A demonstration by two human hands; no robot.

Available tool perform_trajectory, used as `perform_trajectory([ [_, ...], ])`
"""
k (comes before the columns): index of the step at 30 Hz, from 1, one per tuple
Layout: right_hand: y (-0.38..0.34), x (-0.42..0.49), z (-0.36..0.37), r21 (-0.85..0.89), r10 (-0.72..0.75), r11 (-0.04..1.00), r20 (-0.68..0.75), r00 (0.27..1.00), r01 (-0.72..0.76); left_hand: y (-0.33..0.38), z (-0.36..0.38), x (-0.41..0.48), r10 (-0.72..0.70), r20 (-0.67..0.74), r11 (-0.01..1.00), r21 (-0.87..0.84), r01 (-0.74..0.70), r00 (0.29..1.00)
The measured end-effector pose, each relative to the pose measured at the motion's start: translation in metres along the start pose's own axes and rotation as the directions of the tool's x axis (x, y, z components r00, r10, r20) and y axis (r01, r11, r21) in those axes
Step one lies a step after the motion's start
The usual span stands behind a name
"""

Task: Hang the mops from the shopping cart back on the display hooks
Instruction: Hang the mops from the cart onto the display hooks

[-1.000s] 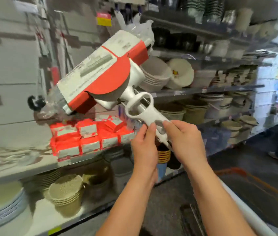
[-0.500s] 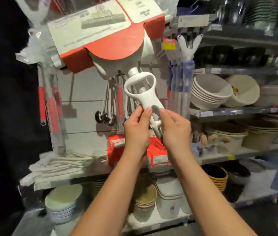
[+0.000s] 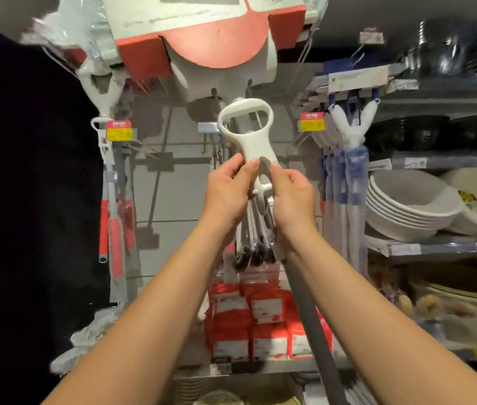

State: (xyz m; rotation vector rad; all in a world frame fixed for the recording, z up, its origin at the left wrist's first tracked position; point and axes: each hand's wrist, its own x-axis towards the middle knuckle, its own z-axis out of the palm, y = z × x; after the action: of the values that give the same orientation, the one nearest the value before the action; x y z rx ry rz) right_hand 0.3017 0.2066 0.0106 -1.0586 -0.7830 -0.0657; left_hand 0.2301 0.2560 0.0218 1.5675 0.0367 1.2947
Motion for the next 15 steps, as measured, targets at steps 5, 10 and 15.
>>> perform_trajectory([
  [5, -0.003, 0.062, -0.008, 0.076, -0.001, 0.997, 0.044, 0.999, -0.002, 0.001, 0.037, 0.047, 0.068, -0.026, 0.993, 0.098, -0.065, 0.997],
  [10, -0.008, 0.114, -0.016, 0.130, -0.002, 0.992, 0.105, 0.994, -0.012, 0.003, 0.069, 0.088, 0.141, -0.036, 0.976, 0.173, -0.133, 0.989],
  [15, -0.009, 0.159, -0.009, 0.163, -0.007, 0.986, 0.177, 0.984, -0.022, 0.001, 0.084, 0.127, 0.189, -0.100, 0.959, 0.235, -0.162, 0.977],
])
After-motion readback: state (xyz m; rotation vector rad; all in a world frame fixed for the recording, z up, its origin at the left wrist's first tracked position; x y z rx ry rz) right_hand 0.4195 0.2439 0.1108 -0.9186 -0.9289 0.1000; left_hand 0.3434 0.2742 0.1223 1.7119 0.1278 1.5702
